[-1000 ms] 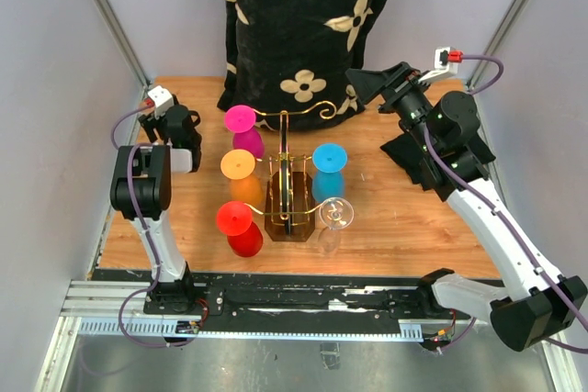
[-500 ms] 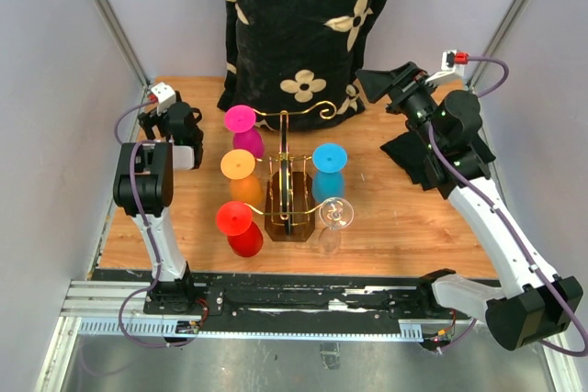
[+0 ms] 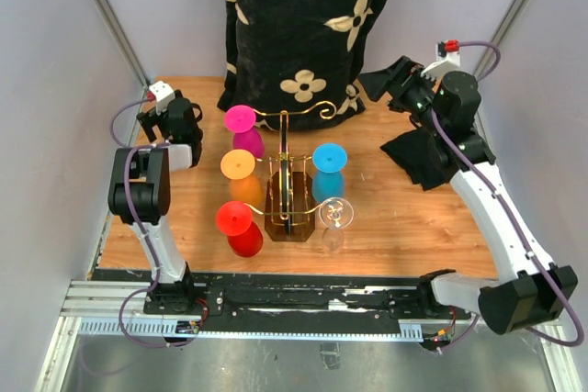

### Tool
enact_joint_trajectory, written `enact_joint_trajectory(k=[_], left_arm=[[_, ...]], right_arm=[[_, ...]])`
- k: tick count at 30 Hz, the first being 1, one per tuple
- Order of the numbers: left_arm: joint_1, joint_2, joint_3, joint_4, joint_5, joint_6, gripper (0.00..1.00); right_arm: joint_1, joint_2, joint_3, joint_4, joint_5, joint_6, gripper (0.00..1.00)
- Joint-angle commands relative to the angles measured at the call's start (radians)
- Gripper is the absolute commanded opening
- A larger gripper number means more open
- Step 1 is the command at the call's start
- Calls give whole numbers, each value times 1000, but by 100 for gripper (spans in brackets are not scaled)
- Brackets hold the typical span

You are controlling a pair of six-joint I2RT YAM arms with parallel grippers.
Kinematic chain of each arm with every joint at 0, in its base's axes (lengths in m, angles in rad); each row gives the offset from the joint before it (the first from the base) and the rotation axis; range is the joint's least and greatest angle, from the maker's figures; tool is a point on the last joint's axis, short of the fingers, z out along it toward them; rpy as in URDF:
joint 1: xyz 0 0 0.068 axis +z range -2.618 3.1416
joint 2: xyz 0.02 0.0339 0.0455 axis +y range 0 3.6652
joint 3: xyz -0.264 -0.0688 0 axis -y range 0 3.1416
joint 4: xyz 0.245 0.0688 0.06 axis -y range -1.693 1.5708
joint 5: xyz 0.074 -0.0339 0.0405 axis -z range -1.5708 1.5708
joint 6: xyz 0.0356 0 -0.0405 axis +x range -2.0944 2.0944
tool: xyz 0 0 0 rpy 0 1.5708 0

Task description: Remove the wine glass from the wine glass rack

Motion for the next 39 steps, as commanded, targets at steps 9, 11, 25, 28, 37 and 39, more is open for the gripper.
enact_joint_trajectory(k=[9,11,25,28,37,39], left_arm=[[-6,-192,150,-494,287,-338,100],[-6,-196,185,-555,328,-360,100],[-6,-300,217,-696,414,-421,100],[-6,-291,206,-685,392,-390,100],[55,-112,396,-726,464,-235,100],[70,-38,473,-738,554,-184,100]], right_arm=[[-68,190,23,-112,-396,44,38],[-63,172,5,-112,-431,56,38],[69,-75,-171,-254,-390,30,40],[73,-103,-212,-246,-378,33,40],[73,-124,-181,-309,-351,-7,42],[73,-125,-192,-291,-345,-2,43]])
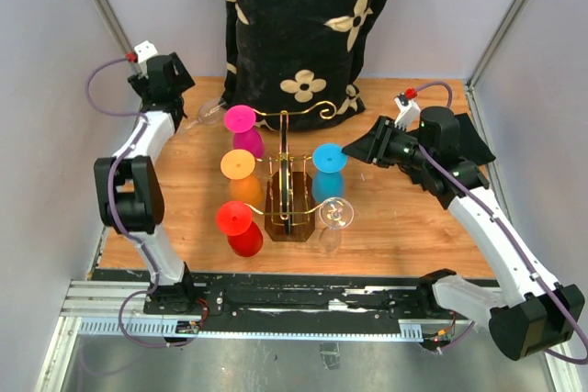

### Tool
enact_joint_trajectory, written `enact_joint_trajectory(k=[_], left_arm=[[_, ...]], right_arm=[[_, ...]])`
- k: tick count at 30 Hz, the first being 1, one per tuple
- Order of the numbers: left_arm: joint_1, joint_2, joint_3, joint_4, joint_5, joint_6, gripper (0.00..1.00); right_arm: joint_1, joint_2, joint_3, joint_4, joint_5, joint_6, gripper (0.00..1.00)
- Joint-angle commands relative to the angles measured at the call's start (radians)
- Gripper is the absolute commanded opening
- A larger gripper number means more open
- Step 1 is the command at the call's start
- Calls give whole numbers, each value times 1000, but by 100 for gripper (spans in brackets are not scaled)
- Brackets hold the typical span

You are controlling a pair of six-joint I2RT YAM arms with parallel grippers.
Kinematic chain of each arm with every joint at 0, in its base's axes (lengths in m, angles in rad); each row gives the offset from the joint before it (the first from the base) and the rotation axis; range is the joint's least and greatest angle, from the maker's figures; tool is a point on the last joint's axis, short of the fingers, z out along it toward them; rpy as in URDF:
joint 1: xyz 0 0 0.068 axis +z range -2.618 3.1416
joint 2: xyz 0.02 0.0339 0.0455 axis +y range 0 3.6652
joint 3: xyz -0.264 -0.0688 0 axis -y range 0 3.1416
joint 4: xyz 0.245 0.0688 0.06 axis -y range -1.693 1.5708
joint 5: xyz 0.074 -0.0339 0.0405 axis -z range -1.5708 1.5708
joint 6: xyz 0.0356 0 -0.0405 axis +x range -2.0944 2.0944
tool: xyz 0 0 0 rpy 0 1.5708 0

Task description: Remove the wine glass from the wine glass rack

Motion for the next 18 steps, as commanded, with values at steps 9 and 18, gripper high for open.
enact_joint_trajectory(k=[9,18], left_arm=[[50,506,576,-282,727,393,100],[53,577,678,-380,791,494,100]], right_arm=[[11,40,52,-33,14,-58,43],[9,109,64,-12,8,-74,43]])
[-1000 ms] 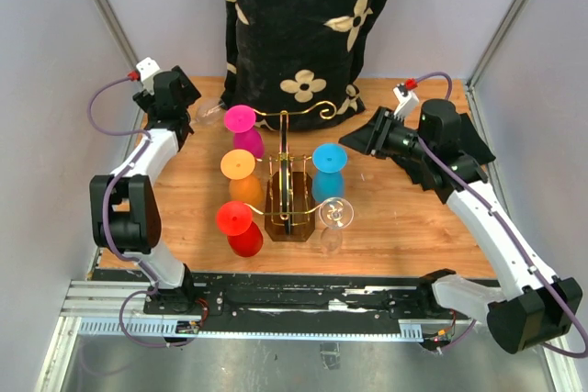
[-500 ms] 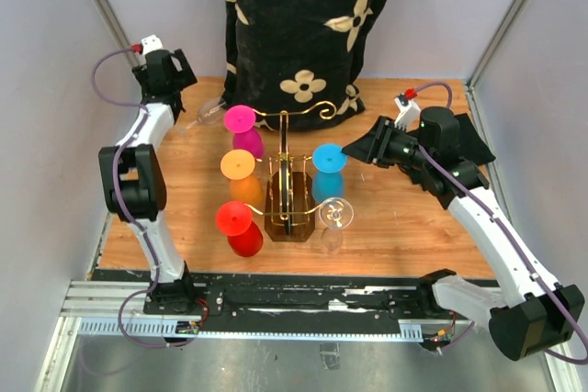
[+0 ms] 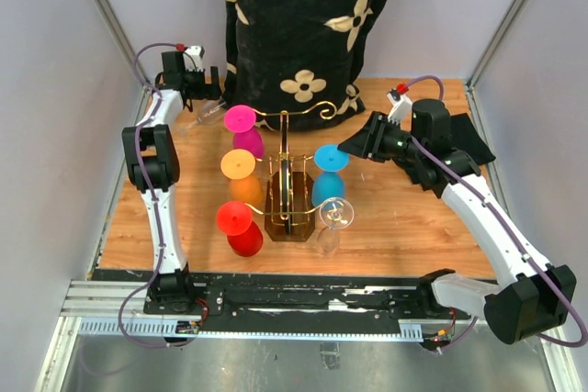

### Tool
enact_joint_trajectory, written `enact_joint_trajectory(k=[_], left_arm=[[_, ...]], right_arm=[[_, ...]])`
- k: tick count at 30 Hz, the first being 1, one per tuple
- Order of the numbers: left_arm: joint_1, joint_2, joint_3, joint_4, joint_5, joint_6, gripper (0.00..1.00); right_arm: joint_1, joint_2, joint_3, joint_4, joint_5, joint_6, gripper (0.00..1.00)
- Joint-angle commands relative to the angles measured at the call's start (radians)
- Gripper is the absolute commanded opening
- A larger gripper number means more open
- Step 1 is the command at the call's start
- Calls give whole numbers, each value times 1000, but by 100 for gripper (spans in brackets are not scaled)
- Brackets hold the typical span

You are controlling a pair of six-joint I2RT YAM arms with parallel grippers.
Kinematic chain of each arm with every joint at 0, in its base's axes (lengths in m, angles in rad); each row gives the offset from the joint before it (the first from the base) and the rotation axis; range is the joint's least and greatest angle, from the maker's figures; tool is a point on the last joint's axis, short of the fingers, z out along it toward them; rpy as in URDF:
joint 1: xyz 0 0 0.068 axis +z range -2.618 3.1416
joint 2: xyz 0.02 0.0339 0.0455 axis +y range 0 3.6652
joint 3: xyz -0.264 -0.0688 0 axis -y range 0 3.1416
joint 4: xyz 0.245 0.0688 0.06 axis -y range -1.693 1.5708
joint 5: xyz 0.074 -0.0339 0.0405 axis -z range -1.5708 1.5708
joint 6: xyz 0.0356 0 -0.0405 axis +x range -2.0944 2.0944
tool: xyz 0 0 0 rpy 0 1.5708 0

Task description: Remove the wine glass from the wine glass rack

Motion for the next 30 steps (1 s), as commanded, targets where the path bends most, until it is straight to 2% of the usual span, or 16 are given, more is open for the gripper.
enact_joint_trajectory(k=[1,13,21,30], left_arm=[[6,-29,27,-53,69,94,100],[13,-165,-130,-49,94,192,100],[12,-182,-153,-66,125,235,100],[14,-226,-202,-90,99,333,93]], right_arm=[[9,27,17,3,4,-26,43],[8,16,10,12,1,-44,43],[-19,-6,-2,2,2,-60,44],[-67,-26,-4,-9,-36,-72,45]])
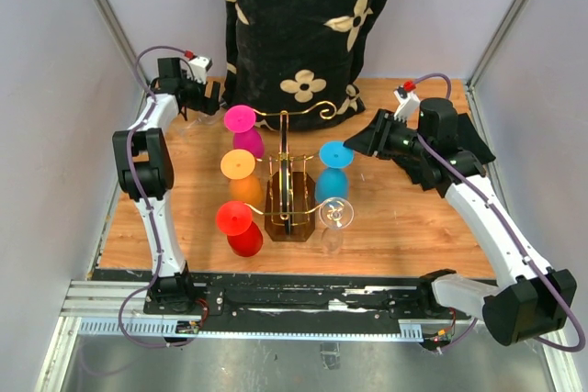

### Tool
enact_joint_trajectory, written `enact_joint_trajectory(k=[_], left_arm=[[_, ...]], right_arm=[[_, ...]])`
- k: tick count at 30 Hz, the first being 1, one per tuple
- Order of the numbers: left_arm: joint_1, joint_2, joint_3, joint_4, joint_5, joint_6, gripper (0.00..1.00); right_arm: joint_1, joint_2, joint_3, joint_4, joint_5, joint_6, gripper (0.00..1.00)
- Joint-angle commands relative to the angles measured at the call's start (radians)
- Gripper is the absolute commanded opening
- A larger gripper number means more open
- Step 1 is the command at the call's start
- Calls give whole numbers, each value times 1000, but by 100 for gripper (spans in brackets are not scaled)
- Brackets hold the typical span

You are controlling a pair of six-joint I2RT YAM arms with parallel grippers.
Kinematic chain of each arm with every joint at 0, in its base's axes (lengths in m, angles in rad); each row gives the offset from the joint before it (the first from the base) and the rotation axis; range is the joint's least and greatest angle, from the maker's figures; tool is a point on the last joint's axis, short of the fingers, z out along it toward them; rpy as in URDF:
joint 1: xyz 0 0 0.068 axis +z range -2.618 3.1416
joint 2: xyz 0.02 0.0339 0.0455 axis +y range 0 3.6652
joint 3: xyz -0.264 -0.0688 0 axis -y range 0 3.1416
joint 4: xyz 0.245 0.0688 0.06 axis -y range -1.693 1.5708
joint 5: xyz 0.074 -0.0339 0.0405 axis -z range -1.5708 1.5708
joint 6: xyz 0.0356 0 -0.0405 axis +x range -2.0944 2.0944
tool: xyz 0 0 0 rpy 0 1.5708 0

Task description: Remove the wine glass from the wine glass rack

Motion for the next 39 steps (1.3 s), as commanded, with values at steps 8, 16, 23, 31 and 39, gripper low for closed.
enact_joint_trajectory(k=[8,16,23,31,39], left_arm=[[-8,13,73,-102,-41,54,95],[-76,96,147,-208,-101,114,96],[-63,134,157,-221,-87,101,96],[-39,174,163,-227,-52,72,85],[-36,154,167,-194,-68,40,59]], right_arm=[[-40,-32,-14,-17,-30,-30,45],[-53,-26,-25,-14,-46,-28,45],[-53,-20,-47,-2,-59,-18,45],[-56,-7,-50,6,-53,-17,45],[-55,-7,-57,20,-60,-10,45]])
